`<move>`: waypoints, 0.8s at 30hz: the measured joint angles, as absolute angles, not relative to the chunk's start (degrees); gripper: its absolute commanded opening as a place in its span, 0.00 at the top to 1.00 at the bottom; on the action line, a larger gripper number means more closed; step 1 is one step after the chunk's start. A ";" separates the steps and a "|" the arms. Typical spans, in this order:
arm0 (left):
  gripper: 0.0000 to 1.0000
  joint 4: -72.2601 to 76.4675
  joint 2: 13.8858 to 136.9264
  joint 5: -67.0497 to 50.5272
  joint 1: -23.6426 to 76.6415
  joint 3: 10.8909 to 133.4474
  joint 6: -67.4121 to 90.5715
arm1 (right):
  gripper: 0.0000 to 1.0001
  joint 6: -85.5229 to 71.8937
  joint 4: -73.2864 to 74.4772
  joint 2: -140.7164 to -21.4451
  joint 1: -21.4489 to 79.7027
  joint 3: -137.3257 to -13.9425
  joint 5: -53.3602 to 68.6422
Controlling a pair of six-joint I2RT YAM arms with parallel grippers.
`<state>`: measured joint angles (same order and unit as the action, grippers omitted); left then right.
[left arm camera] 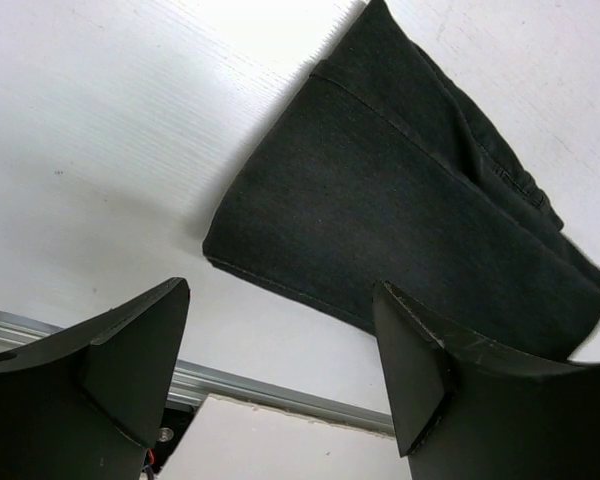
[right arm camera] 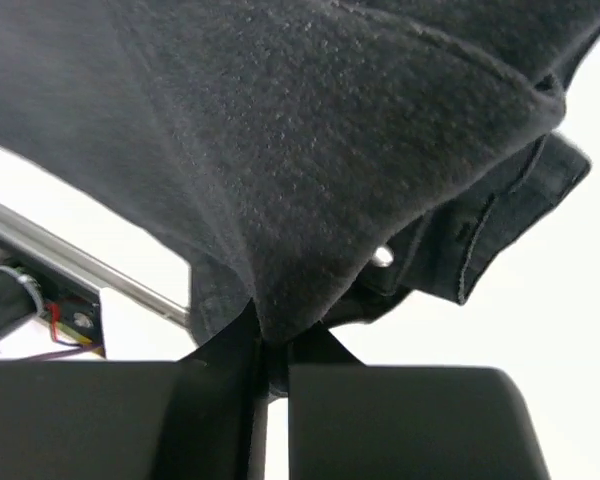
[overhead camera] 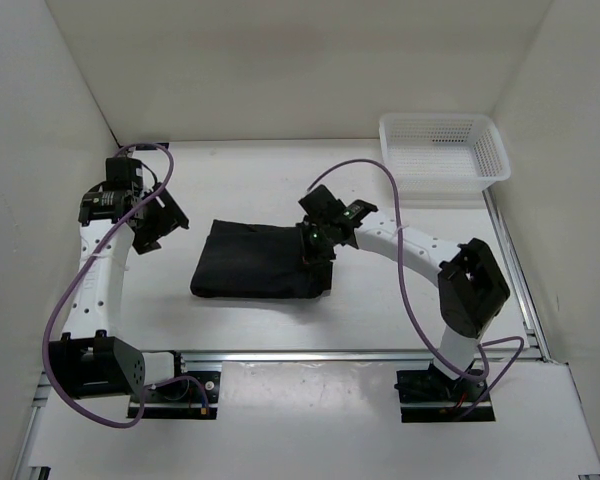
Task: Fold and stack the trousers
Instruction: Fold the trousers
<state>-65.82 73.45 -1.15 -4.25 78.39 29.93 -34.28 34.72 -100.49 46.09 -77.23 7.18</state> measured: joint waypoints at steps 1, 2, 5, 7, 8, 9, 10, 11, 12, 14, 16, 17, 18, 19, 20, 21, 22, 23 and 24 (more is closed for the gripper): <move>0.15 -66.00 73.45 -1.02 -4.25 78.46 29.93 | 1.00 -33.89 35.88 -100.51 46.17 -79.22 6.72; 0.15 -66.08 73.45 -0.93 -4.25 78.54 29.82 | 1.00 -33.47 37.10 -100.51 46.28 -81.97 6.09; 0.15 -66.83 73.60 -0.71 -4.25 79.66 29.61 | 1.00 -31.55 38.24 -100.44 46.44 -89.03 5.23; 0.15 -66.87 73.63 -0.62 -4.25 80.44 29.50 | 1.00 -30.26 38.89 -100.42 46.39 -92.05 4.95; 0.15 -66.87 73.63 -0.60 -4.25 80.82 29.45 | 1.00 -29.56 39.07 -100.33 46.30 -92.68 4.86; 0.15 -66.87 73.63 -0.60 -4.25 81.12 29.41 | 1.00 -28.97 39.29 -100.33 46.15 -92.86 4.84; 0.15 -66.87 73.63 -0.60 -4.25 81.32 29.36 | 1.00 -28.36 39.68 -100.33 45.91 -92.84 4.82; 0.15 -66.83 73.63 -0.58 -4.16 81.38 29.36 | 0.99 -27.88 40.14 -100.49 45.47 -92.51 4.91; 0.15 -66.87 73.65 -0.58 -4.10 81.38 29.36 | 0.81 -27.53 40.27 -100.49 44.95 -91.74 4.89; 0.15 -66.76 73.76 -0.56 -3.49 81.25 29.34 | 0.53 -26.74 38.89 -100.47 43.51 -88.38 4.27; 0.19 -66.37 73.78 -0.69 -2.33 80.55 29.34 | 0.39 -25.91 38.46 -101.16 42.15 -85.03 2.92; 0.21 -66.17 73.87 -0.78 -1.61 80.05 29.36 | 0.36 -25.58 38.81 -101.93 41.50 -83.90 2.35; 0.26 -65.84 74.17 -0.89 -0.54 79.44 29.32 | 0.32 -25.15 39.42 -102.87 40.80 -83.40 1.74; 0.28 -65.52 74.63 -0.97 0.32 78.98 29.39 | 0.30 -25.10 39.81 -103.53 40.32 -83.20 1.34; 0.31 -65.28 75.40 -1.10 1.45 78.52 29.30 | 0.30 -25.21 40.03 -103.61 40.03 -83.00 1.17; 0.33 -64.93 76.38 -1.17 2.72 78.08 29.26 | 0.30 -25.28 40.47 -103.35 39.99 -83.00 0.75; 0.36 -64.53 77.52 -1.28 3.88 77.76 29.19 | 0.33 -25.39 40.66 -102.72 40.05 -83.02 0.47; 0.42 -63.92 78.83 -1.30 5.23 77.45 29.15 | 0.37 -25.54 40.80 -101.78 40.23 -83.02 0.12; 0.44 -63.29 80.40 -1.30 6.52 77.10 29.30 | 0.51 -25.82 40.93 -100.62 40.29 -83.02 -0.03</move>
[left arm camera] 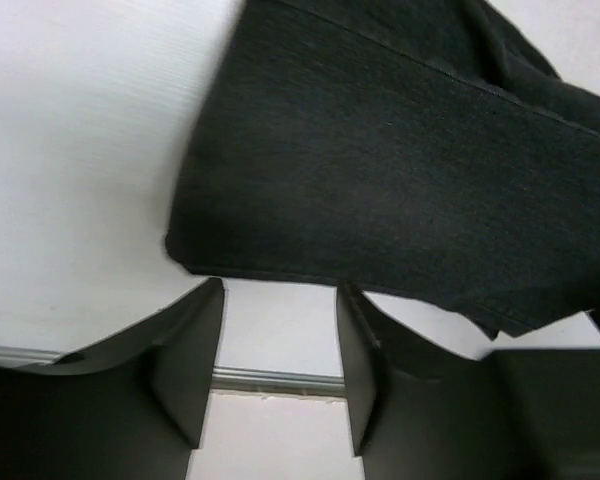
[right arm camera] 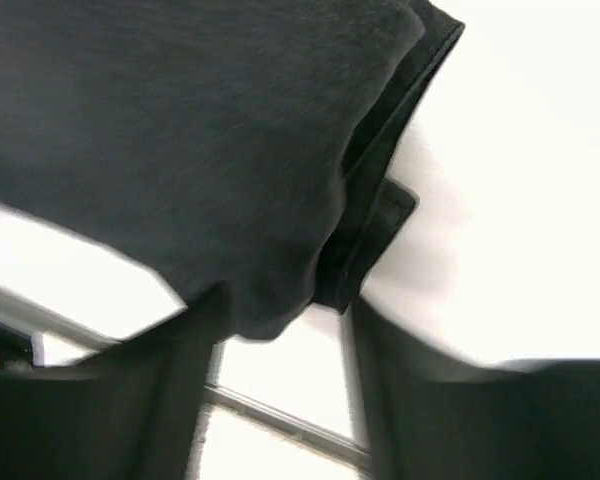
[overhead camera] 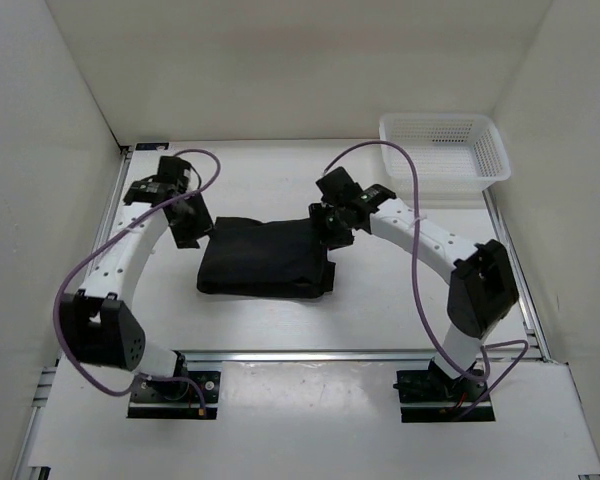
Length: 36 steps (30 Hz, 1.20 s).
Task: Fold and stack the trousers
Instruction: Fold the trousers
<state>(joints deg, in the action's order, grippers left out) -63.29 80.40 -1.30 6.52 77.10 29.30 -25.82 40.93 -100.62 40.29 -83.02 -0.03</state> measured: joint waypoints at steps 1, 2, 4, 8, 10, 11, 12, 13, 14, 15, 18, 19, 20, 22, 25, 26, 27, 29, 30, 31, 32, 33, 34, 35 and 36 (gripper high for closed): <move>0.47 -62.37 81.80 -1.30 7.44 76.58 29.36 | 0.59 -25.87 41.10 -99.44 40.40 -83.07 -0.08; 0.51 -61.41 83.29 -1.32 8.40 75.90 29.41 | 0.65 -26.44 41.23 -98.13 40.56 -83.18 -0.03; 0.53 -59.72 86.35 -1.32 9.65 74.28 29.43 | 0.81 -26.98 41.65 -96.05 40.64 -83.96 0.30; 0.53 -56.88 91.88 -1.23 10.04 71.24 29.58 | 0.86 -28.12 40.56 -95.20 40.88 -85.32 2.50; 0.53 -55.20 93.86 -0.91 10.17 69.28 30.09 | 0.87 -28.60 39.57 -96.12 40.97 -85.27 3.55; 0.53 -54.17 94.59 -0.84 10.28 67.99 30.28 | 0.91 -28.82 38.68 -96.99 40.99 -85.12 3.86; 0.53 -53.36 95.26 -0.82 10.52 66.67 30.72 | 0.93 -29.10 37.26 -98.04 40.99 -84.53 4.14; 0.53 -52.60 95.85 -0.75 10.74 65.49 31.14 | 0.95 -29.47 35.59 -99.37 40.93 -83.35 4.45; 0.53 -51.64 96.36 -0.71 10.96 64.38 31.57 | 0.96 -29.82 33.87 -100.75 40.88 -81.54 4.69; 0.53 -50.57 96.55 -0.67 11.14 63.11 32.08 | 0.98 -30.28 32.27 -102.21 40.80 -79.26 4.80; 0.53 -48.71 96.47 -1.04 11.60 60.38 33.82 | 1.00 -32.05 28.73 -106.83 40.47 -71.92 5.61; 0.53 -48.36 96.25 -1.10 11.86 59.90 34.17 | 1.00 -33.04 27.59 -107.46 40.38 -70.41 6.70; 0.53 -47.97 95.85 -1.02 12.19 59.51 34.50 | 1.00 -33.34 27.09 -106.98 40.03 -70.13 7.18; 0.53 -47.51 94.56 -0.60 12.75 58.63 34.92 | 1.00 -33.41 27.16 -105.12 40.16 -69.43 6.15; 0.47 -48.97 91.72 -0.58 13.56 57.87 35.59 | 0.97 -32.38 31.31 -102.10 40.73 -69.84 2.76; 0.43 -49.98 90.65 -0.43 13.74 58.08 35.79 | 0.95 -31.90 33.21 -101.08 40.93 -70.61 1.74; 0.43 -51.44 89.62 -0.23 13.82 58.85 35.77 | 0.95 -31.18 35.33 -99.98 41.06 -71.90 0.67; 0.43 -54.72 88.09 0.40 14.06 63.05 35.40 | 0.94 -29.56 39.00 -98.61 41.10 -76.44 -1.04; 0.43 -55.79 87.85 0.89 14.06 66.04 35.09 | 0.94 -28.82 40.21 -98.54 41.10 -79.64 -1.56; 0.43 -56.49 87.90 1.39 14.06 69.71 34.79 | 0.94 -27.94 40.45 -98.70 41.10 -82.67 -1.83; 0.43 -56.49 88.29 2.00 14.06 73.08 34.50 | 0.94 -27.22 40.49 -99.09 41.01 -85.54 -2.04; 0.43 -56.80 88.92 2.59 14.06 76.47 34.26 | 0.94 -26.63 40.60 -99.79 40.84 -87.81 -2.20; 0.43 -56.86 90.15 3.07 14.06 79.70 34.04 | 0.94 -26.20 40.36 -100.73 40.82 -90.00 -2.33; 0.43 -56.71 91.90 3.46 14.06 82.26 33.74 | 0.94 -25.80 39.70 -101.97 40.62 -91.48 -2.20; 0.43 -56.23 94.08 3.81 14.04 84.47 33.34 | 0.94 -25.39 38.65 -103.44 40.40 -91.98 -2.07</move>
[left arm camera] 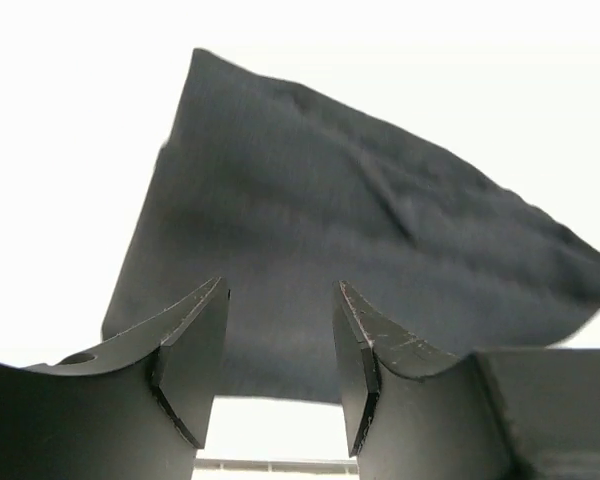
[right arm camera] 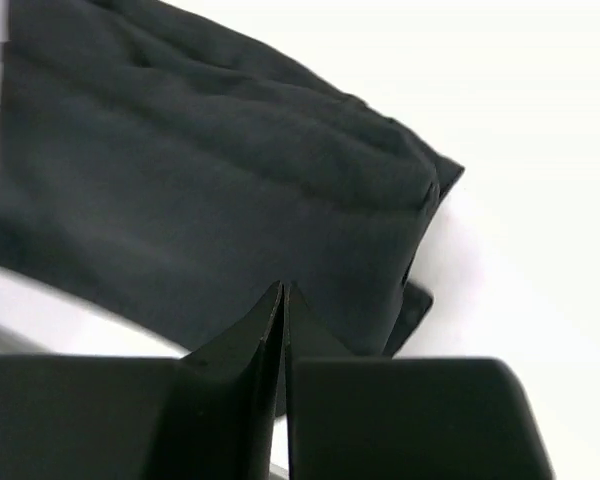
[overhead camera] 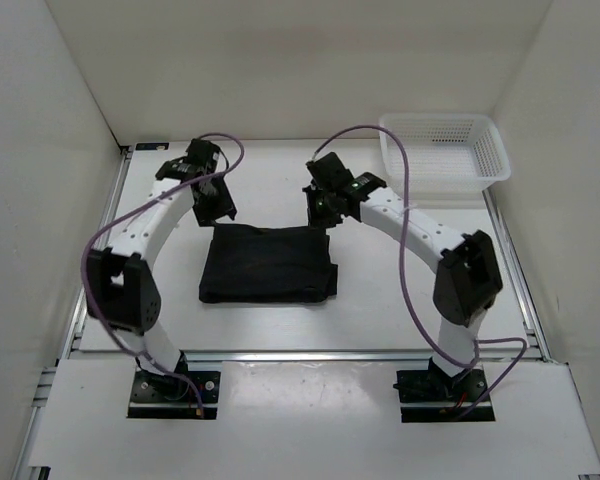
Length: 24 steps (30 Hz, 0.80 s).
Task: Fold and stack the trousers
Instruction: Fold the trousers
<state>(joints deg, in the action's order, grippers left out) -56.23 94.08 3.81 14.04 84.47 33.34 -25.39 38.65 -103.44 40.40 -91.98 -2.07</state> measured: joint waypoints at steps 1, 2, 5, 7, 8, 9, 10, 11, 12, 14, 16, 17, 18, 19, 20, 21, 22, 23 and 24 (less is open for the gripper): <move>0.42 -55.46 96.60 3.92 14.02 85.86 32.99 | 0.94 -25.06 37.80 -105.10 40.18 -91.98 -1.85; 0.42 -54.74 99.46 3.92 14.02 86.50 32.73 | 0.94 -24.88 37.12 -107.31 39.79 -91.77 -1.63; 0.42 -54.15 108.20 3.88 14.04 86.61 32.25 | 0.94 -24.91 35.24 -114.63 38.17 -90.72 -0.69; 0.42 -54.02 113.19 3.73 14.04 86.24 32.18 | 0.94 -25.08 34.37 -119.00 36.99 -89.89 0.47; 0.42 -53.91 114.91 3.42 14.04 85.82 32.21 | 0.94 -25.56 33.95 -120.36 36.53 -89.54 1.72; 0.42 -54.00 115.79 3.14 14.04 85.54 32.16 | 0.92 -25.61 33.74 -120.11 35.97 -89.54 2.63; 0.41 -54.08 115.77 3.09 14.06 85.45 32.12 | 0.90 -25.61 33.45 -119.31 35.70 -89.23 2.76; 0.39 -54.30 114.93 3.14 14.09 85.45 31.97 | 0.82 -25.54 33.26 -118.26 35.64 -88.64 2.74; 0.39 -54.65 113.73 3.18 14.09 85.52 31.88 | 0.73 -25.47 33.61 -116.84 35.66 -87.90 2.50; 0.30 -57.17 110.19 3.51 14.09 86.72 31.48 | 0.36 -25.06 35.83 -113.23 35.70 -87.22 1.48; 0.23 -59.72 106.08 4.14 14.09 90.37 30.94 | 0.18 -24.86 37.89 -108.09 35.81 -87.22 0.25; 0.20 -60.49 103.79 4.54 14.09 92.29 30.70 | 0.11 -24.60 38.59 -104.84 35.86 -87.22 -0.71; 0.14 -61.25 101.19 5.10 14.09 94.59 30.63 | 0.02 -24.29 39.35 -101.25 35.92 -87.22 -1.89; 0.12 -61.56 98.24 5.61 14.09 96.64 30.35 | 0.00 -24.21 39.90 -97.54 35.97 -87.20 -3.05; 0.12 -61.71 95.44 6.07 14.06 98.13 30.28 | 0.00 -23.86 40.40 -93.56 35.97 -87.18 -4.27; 0.11 -61.93 92.16 6.70 14.06 99.42 30.20 | 0.00 -23.59 40.71 -89.27 35.92 -87.18 -5.65; 0.11 -62.06 88.86 7.11 14.04 100.25 30.00 | 0.00 -23.51 40.97 -85.12 35.79 -87.18 -7.35; 0.11 -62.24 85.91 7.42 14.00 100.57 29.98 | 0.00 -23.53 41.52 -81.65 35.66 -87.18 -9.02; 0.10 -62.67 82.83 7.75 13.91 100.68 29.98 | 0.00 -23.55 42.35 -78.30 35.44 -87.18 -11.07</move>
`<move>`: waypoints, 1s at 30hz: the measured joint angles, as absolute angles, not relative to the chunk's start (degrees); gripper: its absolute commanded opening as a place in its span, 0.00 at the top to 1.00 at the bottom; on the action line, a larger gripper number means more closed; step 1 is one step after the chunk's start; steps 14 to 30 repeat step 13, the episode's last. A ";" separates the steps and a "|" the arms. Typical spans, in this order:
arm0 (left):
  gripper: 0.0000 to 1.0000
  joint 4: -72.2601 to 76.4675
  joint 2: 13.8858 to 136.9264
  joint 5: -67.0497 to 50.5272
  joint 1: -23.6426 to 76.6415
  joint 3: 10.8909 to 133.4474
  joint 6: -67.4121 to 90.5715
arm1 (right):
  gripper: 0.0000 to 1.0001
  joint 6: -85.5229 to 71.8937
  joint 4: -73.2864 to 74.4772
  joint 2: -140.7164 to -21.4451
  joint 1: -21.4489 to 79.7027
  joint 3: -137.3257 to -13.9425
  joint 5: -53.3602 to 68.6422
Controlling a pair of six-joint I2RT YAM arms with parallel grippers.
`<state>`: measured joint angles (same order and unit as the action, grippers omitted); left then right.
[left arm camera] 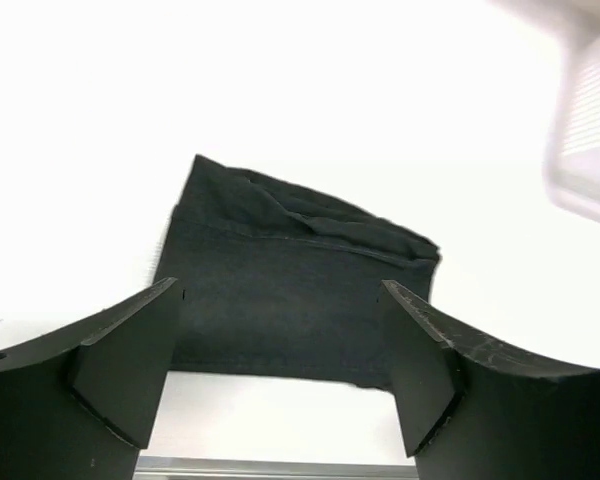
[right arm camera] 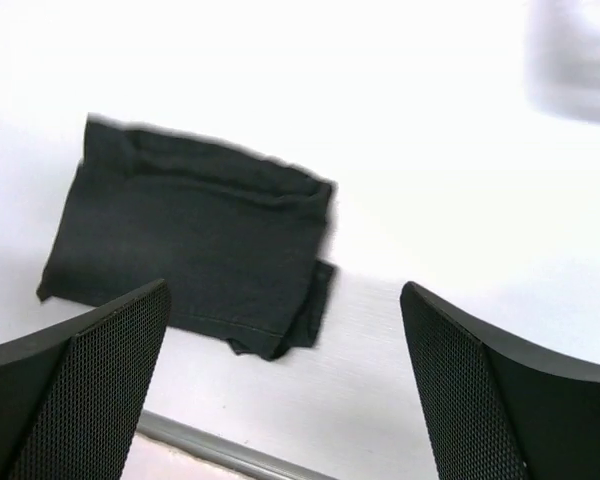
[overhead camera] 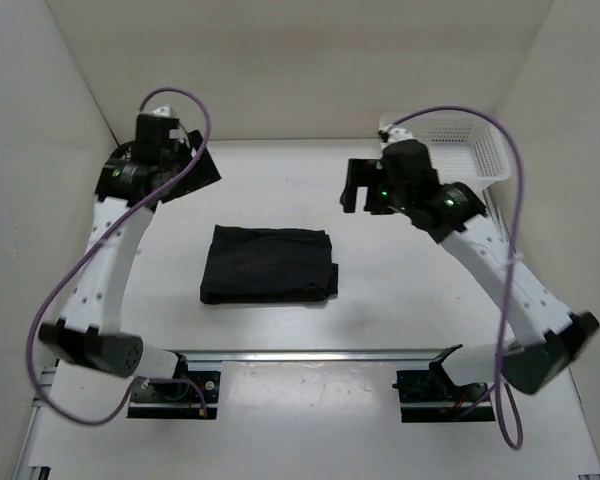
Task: Fold and stack the trousers
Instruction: Fold the trousers
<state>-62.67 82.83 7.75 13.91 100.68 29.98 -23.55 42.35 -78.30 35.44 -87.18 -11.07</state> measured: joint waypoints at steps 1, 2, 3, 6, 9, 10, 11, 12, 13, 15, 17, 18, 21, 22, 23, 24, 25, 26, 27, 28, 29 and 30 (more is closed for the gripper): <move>0.10 -63.22 80.03 8.01 13.69 100.60 29.98 | 0.00 -23.59 43.35 -75.57 35.24 -87.18 -13.10; 0.10 -63.59 77.32 8.25 13.61 100.25 30.00 | 0.00 -23.70 44.64 -73.38 35.05 -87.13 -15.16; 0.10 -63.70 75.16 8.62 13.54 99.44 30.02 | 0.00 -23.90 45.91 -71.59 34.79 -86.85 -17.50; 0.10 -64.82 68.36 10.07 13.15 94.83 30.33 | 0.00 -24.99 49.78 -67.59 34.06 -84.07 -23.11; 0.10 -66.04 62.92 11.64 12.86 90.19 30.89 | 0.00 -26.11 53.98 -64.69 33.41 -80.86 -27.14; 0.09 -66.35 61.30 12.16 12.86 88.99 31.05 | 0.00 -26.68 55.40 -63.57 33.32 -80.03 -28.42; 0.09 -66.48 59.68 12.93 12.86 87.85 31.11 | 0.00 -27.22 56.80 -62.65 33.21 -79.68 -29.47; 0.09 -66.63 58.22 13.47 12.86 86.87 31.18 | 0.00 -27.97 58.02 -61.82 33.12 -79.66 -30.48; 0.09 -66.89 56.75 14.28 12.86 85.97 31.29 | 0.00 -28.53 58.98 -60.77 33.10 -79.64 -31.48; 0.09 -66.89 56.75 14.28 12.86 85.97 31.29 | 0.00 -28.53 58.98 -60.77 33.10 -79.64 -31.48; 0.09 -66.89 56.75 14.28 12.86 85.97 31.29 | 0.00 -28.53 58.98 -60.77 33.10 -79.64 -31.48; 0.09 -66.89 56.75 14.28 12.86 85.97 31.29 | 0.00 -28.53 58.98 -60.77 33.10 -79.64 -31.48; 0.09 -66.89 56.75 14.28 12.86 85.97 31.29 | 0.00 -28.53 58.98 -60.77 33.10 -79.64 -31.48; 0.09 -66.89 56.75 14.28 12.86 85.97 31.29 | 0.00 -28.53 58.98 -60.77 33.10 -79.64 -31.48; 0.09 -66.89 56.75 14.28 12.86 85.97 31.29 | 0.00 -28.53 58.98 -60.77 33.10 -79.64 -31.48; 0.09 -66.89 56.75 14.28 12.86 85.97 31.29 | 0.00 -28.53 58.98 -60.77 33.10 -79.64 -31.48; 0.09 -66.89 56.75 14.28 12.86 85.97 31.29 | 0.00 -28.53 58.98 -60.77 33.10 -79.64 -31.48; 0.09 -66.89 56.75 14.28 12.86 85.97 31.29 | 0.00 -28.53 58.98 -60.77 33.10 -79.64 -31.48; 0.09 -66.89 56.75 14.28 12.86 85.97 31.29 | 0.00 -28.53 58.98 -60.77 33.10 -79.64 -31.48; 0.09 -66.89 56.75 14.28 12.86 85.97 31.29 | 0.00 -28.53 58.98 -60.77 33.10 -79.64 -31.48; 0.09 -66.89 56.75 14.28 12.86 85.97 31.29 | 0.00 -28.53 58.98 -60.77 33.10 -79.64 -31.48; 0.09 -66.89 56.75 14.28 12.86 85.97 31.29 | 0.00 -28.53 58.98 -60.77 33.10 -79.64 -31.48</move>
